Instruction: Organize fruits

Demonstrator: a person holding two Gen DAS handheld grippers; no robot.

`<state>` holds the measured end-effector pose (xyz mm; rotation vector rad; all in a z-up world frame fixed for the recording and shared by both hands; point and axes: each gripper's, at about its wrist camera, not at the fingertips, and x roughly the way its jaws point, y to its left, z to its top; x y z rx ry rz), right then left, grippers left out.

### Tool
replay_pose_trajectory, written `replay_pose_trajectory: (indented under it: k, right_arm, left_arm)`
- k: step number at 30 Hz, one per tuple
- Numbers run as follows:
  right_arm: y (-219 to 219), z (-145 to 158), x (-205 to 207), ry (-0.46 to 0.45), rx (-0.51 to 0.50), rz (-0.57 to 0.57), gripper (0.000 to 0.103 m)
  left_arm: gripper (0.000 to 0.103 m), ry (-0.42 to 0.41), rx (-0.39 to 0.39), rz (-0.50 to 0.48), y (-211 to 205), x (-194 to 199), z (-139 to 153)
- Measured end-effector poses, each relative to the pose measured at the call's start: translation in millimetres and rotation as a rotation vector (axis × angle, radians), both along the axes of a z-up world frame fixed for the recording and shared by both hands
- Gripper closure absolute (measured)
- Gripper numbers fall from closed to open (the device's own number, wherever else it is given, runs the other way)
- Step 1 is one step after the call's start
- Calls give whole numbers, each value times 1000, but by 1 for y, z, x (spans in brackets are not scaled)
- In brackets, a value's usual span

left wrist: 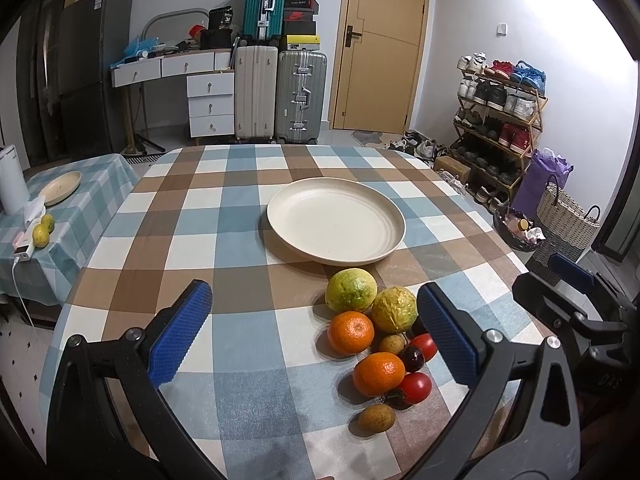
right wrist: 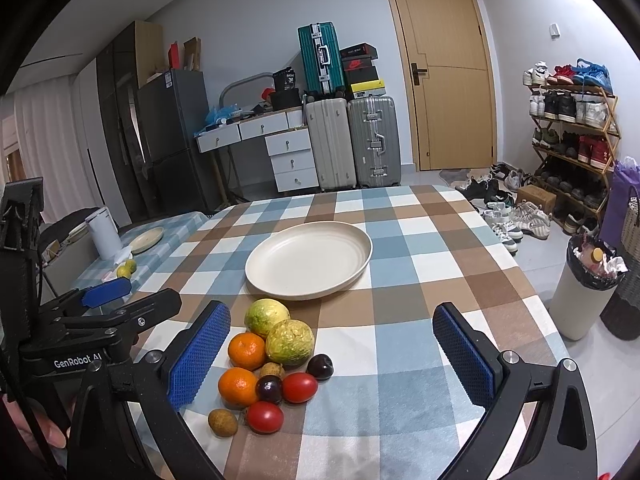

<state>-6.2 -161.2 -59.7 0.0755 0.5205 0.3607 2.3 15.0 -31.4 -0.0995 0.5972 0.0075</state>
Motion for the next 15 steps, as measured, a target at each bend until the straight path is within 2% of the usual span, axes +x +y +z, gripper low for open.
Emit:
replay_pose_trajectory:
  k: [8,15]
  right_arm:
    - [3,-6,2,19,7,10,0]
    - [7,-13,15,50,28,66,0]
  left_arm:
    - [1,8,-6,0,3,1,-4]
    - [1,35,-25,-14,14,10,-27]
